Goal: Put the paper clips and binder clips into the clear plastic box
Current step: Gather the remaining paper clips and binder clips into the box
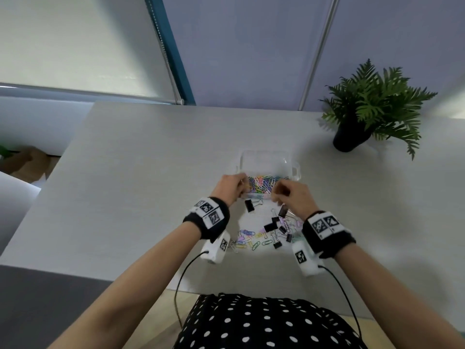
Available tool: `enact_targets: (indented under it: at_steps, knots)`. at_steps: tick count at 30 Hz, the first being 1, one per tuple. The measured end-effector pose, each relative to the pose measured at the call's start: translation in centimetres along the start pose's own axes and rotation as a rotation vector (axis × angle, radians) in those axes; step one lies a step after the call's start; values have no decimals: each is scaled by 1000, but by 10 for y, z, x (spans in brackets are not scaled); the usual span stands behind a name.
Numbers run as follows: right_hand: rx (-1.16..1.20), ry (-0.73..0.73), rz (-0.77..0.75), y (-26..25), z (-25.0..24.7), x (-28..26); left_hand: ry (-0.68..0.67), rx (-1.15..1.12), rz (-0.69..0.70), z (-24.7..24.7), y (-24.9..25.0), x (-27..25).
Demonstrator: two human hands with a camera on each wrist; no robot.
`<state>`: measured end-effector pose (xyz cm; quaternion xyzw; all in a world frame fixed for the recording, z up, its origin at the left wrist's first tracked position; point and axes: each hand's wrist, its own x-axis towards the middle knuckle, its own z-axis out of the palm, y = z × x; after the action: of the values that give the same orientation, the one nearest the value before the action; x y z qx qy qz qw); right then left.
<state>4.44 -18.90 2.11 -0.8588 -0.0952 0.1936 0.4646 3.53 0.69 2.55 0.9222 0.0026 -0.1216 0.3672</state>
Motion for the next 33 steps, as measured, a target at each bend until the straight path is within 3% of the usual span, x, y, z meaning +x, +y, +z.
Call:
enact_targets:
  at_steps: [4, 8, 10, 13, 15, 19, 24, 30, 33]
  knots:
    - [-49, 181, -25, 2, -11, 32, 33, -10, 3, -6, 14, 38]
    - [-249, 105, -6, 14, -9, 41, -91, 127, -3, -6, 10, 43]
    - [-301, 109, -22, 15, -7, 36, -53, 89, 55, -9, 5, 33]
    - [-338, 135, -165, 10, 1, 21, 58, -4, 146, -16, -11, 9]
    - [-371, 9, -265, 7, 15, 3, 24, -25, 159, -15, -25, -12]
    - [-554, -305, -299, 10, 50, -23, -230, 163, 142, -1, -50, -47]
    - [-768, -358, -248, 8, 81, -21, -331, 400, 106, 30, -58, -70]
    - [-782, -348, -216, 15, 80, -16, -177, 380, 58, 33, -66, -65]
    - [-713, -328, -188, 18, 75, -16, -74, 304, 128, 28, -64, -65]
